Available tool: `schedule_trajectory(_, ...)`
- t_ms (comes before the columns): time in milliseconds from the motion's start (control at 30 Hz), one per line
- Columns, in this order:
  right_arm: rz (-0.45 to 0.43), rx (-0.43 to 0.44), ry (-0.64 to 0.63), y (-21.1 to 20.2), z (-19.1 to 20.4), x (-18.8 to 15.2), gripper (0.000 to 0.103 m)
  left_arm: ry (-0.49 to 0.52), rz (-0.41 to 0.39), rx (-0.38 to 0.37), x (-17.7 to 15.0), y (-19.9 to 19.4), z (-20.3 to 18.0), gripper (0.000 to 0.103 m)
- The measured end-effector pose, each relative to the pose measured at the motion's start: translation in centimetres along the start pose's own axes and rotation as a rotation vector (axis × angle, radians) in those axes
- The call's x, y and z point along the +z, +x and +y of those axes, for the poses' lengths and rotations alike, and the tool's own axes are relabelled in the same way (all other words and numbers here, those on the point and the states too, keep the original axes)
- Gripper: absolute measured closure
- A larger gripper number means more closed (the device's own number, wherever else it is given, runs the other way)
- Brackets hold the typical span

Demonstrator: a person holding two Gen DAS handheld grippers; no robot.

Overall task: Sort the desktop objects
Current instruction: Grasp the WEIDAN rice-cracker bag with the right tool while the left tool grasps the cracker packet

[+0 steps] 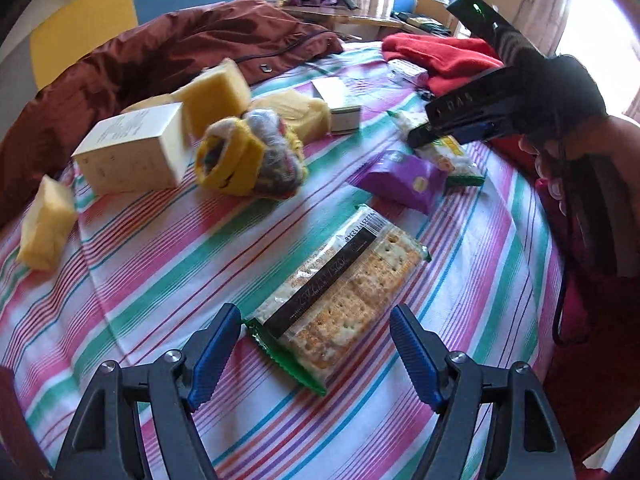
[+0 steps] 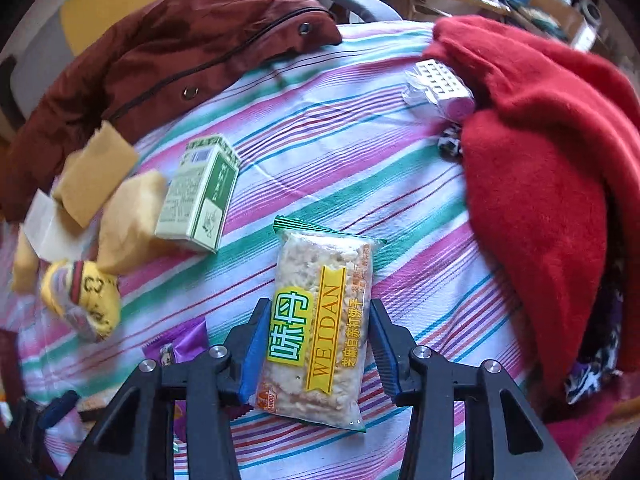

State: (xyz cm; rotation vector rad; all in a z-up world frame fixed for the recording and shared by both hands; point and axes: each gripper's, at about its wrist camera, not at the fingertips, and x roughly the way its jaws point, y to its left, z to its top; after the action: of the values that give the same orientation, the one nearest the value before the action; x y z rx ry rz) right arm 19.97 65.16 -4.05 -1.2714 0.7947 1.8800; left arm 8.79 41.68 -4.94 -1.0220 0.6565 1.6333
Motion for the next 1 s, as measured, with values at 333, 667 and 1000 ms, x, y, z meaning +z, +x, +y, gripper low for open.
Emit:
schedule_trajectory(333, -0.007, 0.047, 0.030, -0.9, -1.0, -0.7, 0.055, -0.002, 0.005, -0.084, -2.5, -1.2, -1.8, 0.027)
schedule_trajectory(667, -0.007, 0.063, 0.068, -1.7, -2.3, -1.5, 0.055, 0.052, 0.018, -0.007, 1.0, 0.1, -2.6, 0.025)
schedule_trajectory(1000, -0.051, 0.074, 0.031, -3.5, -2.3, -2.2, 0.055, 0.046, -0.105, 0.015, -1.3, 1.6, -2.5, 0.029)
